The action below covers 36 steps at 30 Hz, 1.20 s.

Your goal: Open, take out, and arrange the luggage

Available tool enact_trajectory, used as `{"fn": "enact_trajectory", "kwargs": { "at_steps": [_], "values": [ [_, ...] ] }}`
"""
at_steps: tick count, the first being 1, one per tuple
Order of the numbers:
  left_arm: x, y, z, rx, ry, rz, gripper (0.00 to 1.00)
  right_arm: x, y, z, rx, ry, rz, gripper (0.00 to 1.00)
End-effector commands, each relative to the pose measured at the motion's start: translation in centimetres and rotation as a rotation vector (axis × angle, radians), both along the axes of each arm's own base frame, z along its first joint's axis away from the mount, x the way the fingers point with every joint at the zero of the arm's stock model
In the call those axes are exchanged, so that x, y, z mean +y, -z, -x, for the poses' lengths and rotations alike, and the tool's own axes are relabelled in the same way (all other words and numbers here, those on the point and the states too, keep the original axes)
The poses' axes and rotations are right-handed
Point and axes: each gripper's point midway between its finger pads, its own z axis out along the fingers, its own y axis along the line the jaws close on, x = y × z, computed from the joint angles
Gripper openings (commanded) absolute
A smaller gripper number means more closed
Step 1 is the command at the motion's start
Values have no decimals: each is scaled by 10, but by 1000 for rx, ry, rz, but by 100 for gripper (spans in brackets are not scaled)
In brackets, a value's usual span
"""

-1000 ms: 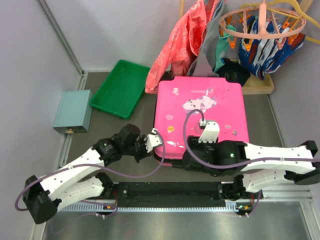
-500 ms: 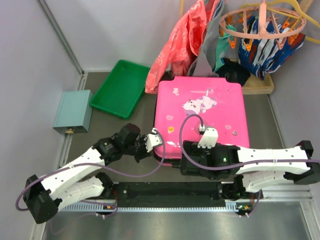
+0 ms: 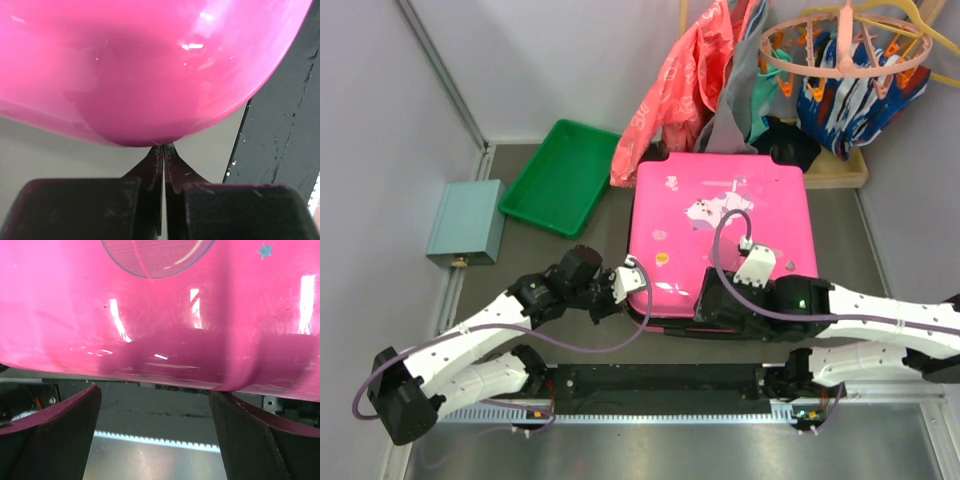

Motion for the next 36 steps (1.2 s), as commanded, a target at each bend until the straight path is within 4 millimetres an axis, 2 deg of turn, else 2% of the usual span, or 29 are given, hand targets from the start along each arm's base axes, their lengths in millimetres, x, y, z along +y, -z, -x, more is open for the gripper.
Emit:
{"fn": "enact_trajectory", "kwargs": {
  "at_steps": [1,3,4,8,12,15,18,20,27,32,36],
  "values": [
    [-36,-54,-45,-208,-14,168,0,-114,-6,-25,-52,15,454,85],
    [-37,-55,-46,-205,-15,164,0,-120,-7,-24,-56,11,446,81],
    [-38,-54,-47,-204,-16,160,0,-123,0,-22,-38,9,470,81],
    [-38,-55,-49,-203,-19,154,0,-134,16,-20,35,9,563,84],
    [-40,-55,-49,-192,-17,146,0,-129,12,-29,15,19,605,88],
    [-41,-57,-50,-192,-16,154,0,-122,18,-33,30,20,675,95],
    [-43,-58,-50,-188,-14,160,0,-113,26,-36,42,21,734,97],
    [-44,-59,-49,-184,-7,164,0,-105,22,-42,3,28,739,96],
    [-42,-58,-48,-188,-6,157,0,-88,6,-56,-96,51,683,93],
    [-43,-58,-47,-182,-2,166,0,-51,-6,-57,-166,7,517,96],
    [-43,-60,-46,-182,-2,171,0,-46,-2,-57,-215,63,394,99]
  ]
}}
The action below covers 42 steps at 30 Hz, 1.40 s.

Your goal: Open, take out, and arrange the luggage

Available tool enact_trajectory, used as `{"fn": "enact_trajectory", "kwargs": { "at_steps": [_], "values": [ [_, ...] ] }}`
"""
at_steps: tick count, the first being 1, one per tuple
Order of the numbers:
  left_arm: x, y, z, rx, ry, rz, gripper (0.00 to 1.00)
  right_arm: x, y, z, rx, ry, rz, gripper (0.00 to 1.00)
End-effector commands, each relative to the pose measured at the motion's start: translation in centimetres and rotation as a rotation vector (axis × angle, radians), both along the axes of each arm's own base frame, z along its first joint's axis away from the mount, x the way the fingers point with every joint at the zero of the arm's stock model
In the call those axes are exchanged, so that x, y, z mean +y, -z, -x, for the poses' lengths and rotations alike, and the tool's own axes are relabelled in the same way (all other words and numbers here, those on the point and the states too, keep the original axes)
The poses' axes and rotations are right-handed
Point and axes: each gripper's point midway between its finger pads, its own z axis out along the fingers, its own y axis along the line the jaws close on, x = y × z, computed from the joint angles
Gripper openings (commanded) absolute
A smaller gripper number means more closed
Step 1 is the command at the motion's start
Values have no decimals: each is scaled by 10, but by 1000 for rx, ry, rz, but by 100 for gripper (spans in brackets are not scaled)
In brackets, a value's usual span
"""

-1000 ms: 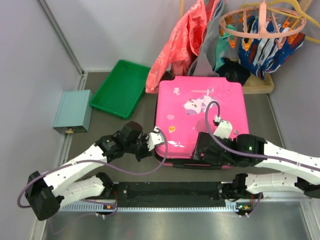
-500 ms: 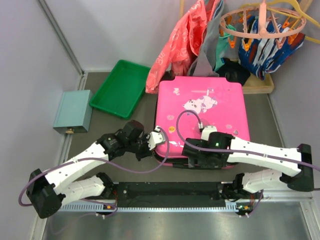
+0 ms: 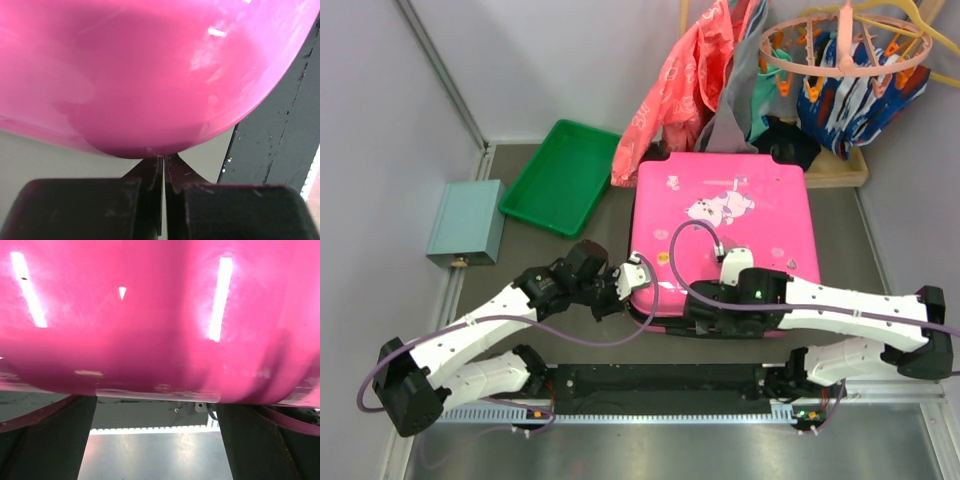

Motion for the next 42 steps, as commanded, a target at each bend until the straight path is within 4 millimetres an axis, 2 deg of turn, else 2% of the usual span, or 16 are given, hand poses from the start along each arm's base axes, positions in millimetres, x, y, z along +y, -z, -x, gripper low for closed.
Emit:
{"fn": "enact_trajectory", "kwargs": {
  "at_steps": [1,5,9,12,13,15,19,24,27,29,30,32,33,38,42],
  "values": [
    [-40,-59,-45,-230,-10,209,0,-19,-33,-66,-442,117,-31,99],
    [-40,-62,-45,-234,-6,214,0,-17,-26,-70,-496,195,-131,99],
    [-40,-63,-45,-239,0,215,0,-13,-39,-76,-554,228,-123,99],
    [-40,-66,-45,-243,0,219,0,10,-41,-77,-559,199,-108,99],
    [-40,-67,-45,-244,0,220,0,19,-43,-69,-565,163,-111,99],
    [-40,-67,-43,-241,3,225,0,22,-48,-65,-600,165,-73,99],
    [-42,-70,-43,-241,8,236,0,12,-48,-59,-613,193,-73,99],
    [-41,-70,-43,-247,6,234,0,-4,-50,-68,-662,244,-105,96],
    [-40,-72,-45,-257,1,232,0,-10,-56,-75,-687,245,-82,87],
    [-39,-73,-47,-267,-10,229,0,-11,-59,-79,-699,232,-45,75],
    [-38,-74,-50,-276,-23,223,0,-12,-60,-80,-697,217,-21,54],
    [-30,-75,-67,-349,-87,183,0,-21,-56,-82,-689,229,1,34],
    [-26,-75,-74,-382,-109,159,0,-25,-54,-82,-686,237,1,19],
    [-7,-78,-98,-524,-160,73,0,-52,-44,-76,-657,262,-7,0],
    [-2,-90,-103,-556,-170,79,0,-70,-39,-74,-647,277,-8,0]
  ]
}}
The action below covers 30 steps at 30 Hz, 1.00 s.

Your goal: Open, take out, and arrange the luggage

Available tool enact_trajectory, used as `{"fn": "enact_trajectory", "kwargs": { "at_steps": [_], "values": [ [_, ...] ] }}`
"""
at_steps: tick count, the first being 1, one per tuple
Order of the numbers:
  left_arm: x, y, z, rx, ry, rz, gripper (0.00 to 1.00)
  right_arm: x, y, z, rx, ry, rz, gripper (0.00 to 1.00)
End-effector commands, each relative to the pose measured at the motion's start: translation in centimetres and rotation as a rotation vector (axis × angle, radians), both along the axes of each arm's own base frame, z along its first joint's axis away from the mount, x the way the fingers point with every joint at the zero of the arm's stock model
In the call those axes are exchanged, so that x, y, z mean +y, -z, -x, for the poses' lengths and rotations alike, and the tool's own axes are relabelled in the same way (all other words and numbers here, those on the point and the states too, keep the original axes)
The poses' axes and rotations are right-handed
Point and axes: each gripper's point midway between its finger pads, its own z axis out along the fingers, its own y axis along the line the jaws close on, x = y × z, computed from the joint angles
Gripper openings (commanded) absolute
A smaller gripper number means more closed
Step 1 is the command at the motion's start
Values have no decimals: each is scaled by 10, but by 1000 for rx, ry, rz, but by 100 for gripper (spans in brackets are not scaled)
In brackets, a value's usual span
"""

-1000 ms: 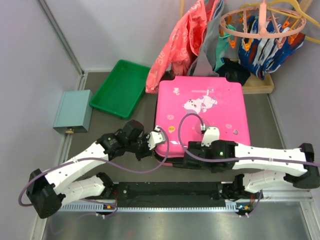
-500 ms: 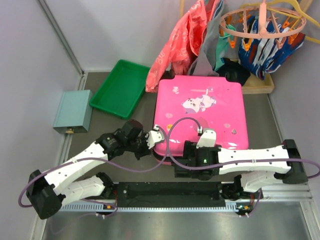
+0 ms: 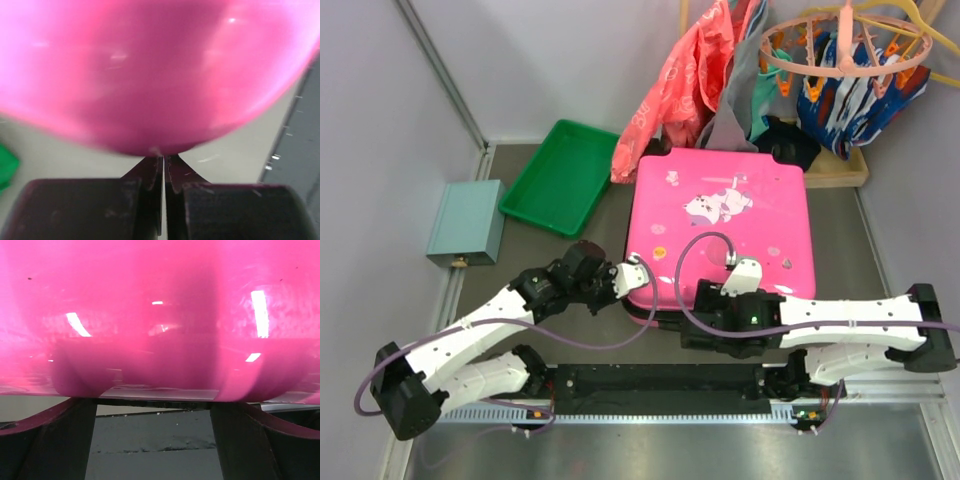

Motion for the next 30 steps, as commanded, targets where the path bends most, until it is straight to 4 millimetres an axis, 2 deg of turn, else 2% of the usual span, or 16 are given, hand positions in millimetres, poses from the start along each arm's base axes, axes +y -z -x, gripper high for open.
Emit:
{"fn": "enact_trajectory", "kwargs": {
  "at_steps": [1,4,7,8,11,12,14,23,28,29,30],
  "values": [
    [-19,-90,-82,-416,-110,167,0,-97,-43,-51,-309,178,189,0],
    [-10,-96,-102,-460,-148,166,0,-106,-44,-51,-309,173,192,0],
    [2,-98,-124,-426,-162,217,0,-111,-44,-50,-312,171,190,0],
    [14,-100,-135,-429,-189,225,0,-113,-44,-50,-313,169,196,0],
    [13,-102,-153,-469,-171,238,0,-116,-43,-50,-317,166,199,0],
    [10,-94,-159,-454,-171,232,0,-117,-43,-50,-317,169,196,0],
    [1,-98,-170,-467,-158,270,0,-118,-44,-50,-323,162,199,0],
    [-36,-92,-241,-460,-171,311,0,-129,-47,-48,-319,127,222,0],
    [-53,-78,-289,-421,-190,303,0,-135,-46,-46,-324,103,186,0],
    [-54,-65,-298,-392,-198,296,0,-136,-46,-45,-322,80,202,0],
    [-57,-73,-307,-401,-202,312,0,-137,-47,-45,-325,72,190,0]
  ]
}}
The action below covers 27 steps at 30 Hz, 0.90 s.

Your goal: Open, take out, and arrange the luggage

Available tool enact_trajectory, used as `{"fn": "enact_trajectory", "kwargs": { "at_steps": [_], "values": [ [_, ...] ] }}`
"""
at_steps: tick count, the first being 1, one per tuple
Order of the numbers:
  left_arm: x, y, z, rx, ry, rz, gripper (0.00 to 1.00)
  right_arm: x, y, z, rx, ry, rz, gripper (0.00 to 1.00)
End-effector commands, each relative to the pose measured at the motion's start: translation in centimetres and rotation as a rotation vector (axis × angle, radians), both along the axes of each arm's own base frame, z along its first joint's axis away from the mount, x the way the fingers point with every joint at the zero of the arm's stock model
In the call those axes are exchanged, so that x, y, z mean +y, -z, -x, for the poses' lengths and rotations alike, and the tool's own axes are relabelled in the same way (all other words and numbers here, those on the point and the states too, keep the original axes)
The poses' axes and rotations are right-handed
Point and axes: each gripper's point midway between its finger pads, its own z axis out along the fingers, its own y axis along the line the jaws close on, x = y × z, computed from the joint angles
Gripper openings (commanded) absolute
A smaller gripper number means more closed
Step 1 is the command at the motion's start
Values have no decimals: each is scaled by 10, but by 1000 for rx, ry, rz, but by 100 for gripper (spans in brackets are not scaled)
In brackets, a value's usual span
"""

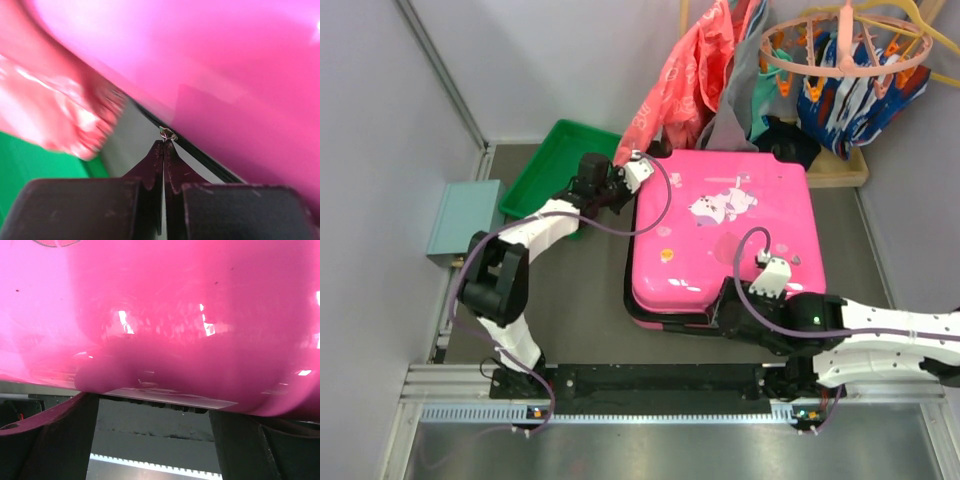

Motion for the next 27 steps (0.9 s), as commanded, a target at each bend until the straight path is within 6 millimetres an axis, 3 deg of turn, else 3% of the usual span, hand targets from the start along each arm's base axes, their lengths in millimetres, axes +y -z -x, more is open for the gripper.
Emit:
{"fn": "enact_trajectory", "kwargs": {
  "at_steps": [1,5,6,7,13,15,16,18,20,21,23,25,27],
  "values": [
    [-29,-50,-53,-158,19,122,0,-118,-40,-49,-355,151,391,0],
    [-36,-43,-54,-153,48,142,0,-122,-49,-49,-373,127,375,0],
    [-38,-41,-48,-133,67,156,0,-118,-52,-49,-370,99,369,5],
    [-39,-42,-44,-130,73,163,0,-105,-58,-51,-386,28,384,17],
    [-41,-49,-15,-79,117,221,0,-40,-92,-55,-407,-302,506,46],
    [-42,-47,-9,-60,126,230,0,-10,-114,-51,-447,-395,477,49],
    [-41,-49,-7,-61,127,233,0,8,-115,-50,-473,-489,556,51],
    [-40,-46,-2,-53,129,232,0,50,-133,-34,-548,-616,520,52],
    [-38,-43,3,-51,135,225,0,88,-127,-20,-576,-767,603,53],
    [-37,-44,4,-55,137,224,0,100,-136,-18,-596,-784,617,53],
    [-37,-44,6,-54,139,225,0,119,-139,-18,-581,-787,666,54],
    [-37,-44,6,-47,137,229,0,117,-136,-19,-555,-776,713,56],
    [-38,-46,7,-45,137,235,0,130,-135,-15,-555,-797,661,57]
  ]
}}
